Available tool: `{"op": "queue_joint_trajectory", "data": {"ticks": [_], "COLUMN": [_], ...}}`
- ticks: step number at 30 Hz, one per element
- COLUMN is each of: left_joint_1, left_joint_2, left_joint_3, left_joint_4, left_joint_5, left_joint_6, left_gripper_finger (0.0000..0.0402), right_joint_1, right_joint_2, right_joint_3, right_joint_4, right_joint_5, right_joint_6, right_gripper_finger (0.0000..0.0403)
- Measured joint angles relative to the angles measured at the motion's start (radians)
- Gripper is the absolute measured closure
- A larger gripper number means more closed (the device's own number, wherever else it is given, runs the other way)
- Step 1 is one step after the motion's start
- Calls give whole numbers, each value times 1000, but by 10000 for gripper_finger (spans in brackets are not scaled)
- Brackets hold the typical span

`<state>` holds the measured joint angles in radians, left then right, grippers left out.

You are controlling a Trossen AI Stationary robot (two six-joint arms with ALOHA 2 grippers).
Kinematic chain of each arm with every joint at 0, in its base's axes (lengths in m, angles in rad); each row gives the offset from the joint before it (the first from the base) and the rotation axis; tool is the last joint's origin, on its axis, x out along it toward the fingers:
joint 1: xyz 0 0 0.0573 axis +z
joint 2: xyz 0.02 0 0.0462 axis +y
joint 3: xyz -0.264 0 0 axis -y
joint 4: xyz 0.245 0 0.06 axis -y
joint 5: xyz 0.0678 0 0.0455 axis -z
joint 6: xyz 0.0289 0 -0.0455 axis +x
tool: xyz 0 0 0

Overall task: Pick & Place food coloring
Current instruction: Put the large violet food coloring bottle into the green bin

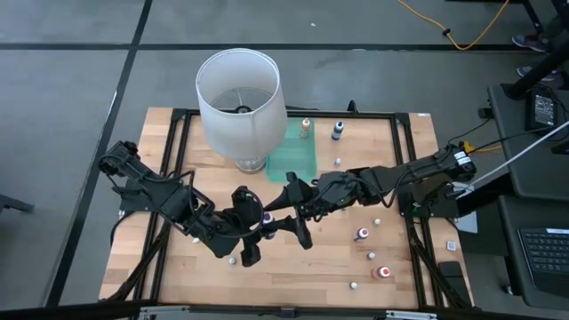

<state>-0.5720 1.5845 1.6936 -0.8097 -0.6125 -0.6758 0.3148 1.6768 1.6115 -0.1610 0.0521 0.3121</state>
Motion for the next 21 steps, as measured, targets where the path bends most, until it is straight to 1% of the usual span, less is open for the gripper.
{"op": "queue_joint_trajectory", "data": {"ticks": [3, 8, 10, 14, 18, 21], "left_joint_1": [0, 0, 0, 0, -3, -11], "left_joint_2": [0, 0, -1, -1, -1, -1], "left_joint_3": [0, 0, 0, 0, 0, 0], "left_joint_4": [0, 2, 3, 3, 3, 0], "left_joint_5": [-1, 0, 3, 7, 21, 8], "left_joint_6": [-2, -9, -9, -9, -20, -49], "left_gripper_finger": [287, 290, 288, 273, 254, 241], "right_joint_1": [8, 23, 30, 46, 50, 50], "right_joint_2": [0, 0, 0, 0, 0, 0], "right_joint_3": [0, 0, 0, 0, 0, 0], "right_joint_4": [-2, -2, -2, -2, -2, -2], "right_joint_5": [11, 22, 39, 84, 90, 93], "right_joint_6": [-1, -9, -20, -28, -23, -11], "right_gripper_finger": [222, 275, 288, 288, 287, 287]}}
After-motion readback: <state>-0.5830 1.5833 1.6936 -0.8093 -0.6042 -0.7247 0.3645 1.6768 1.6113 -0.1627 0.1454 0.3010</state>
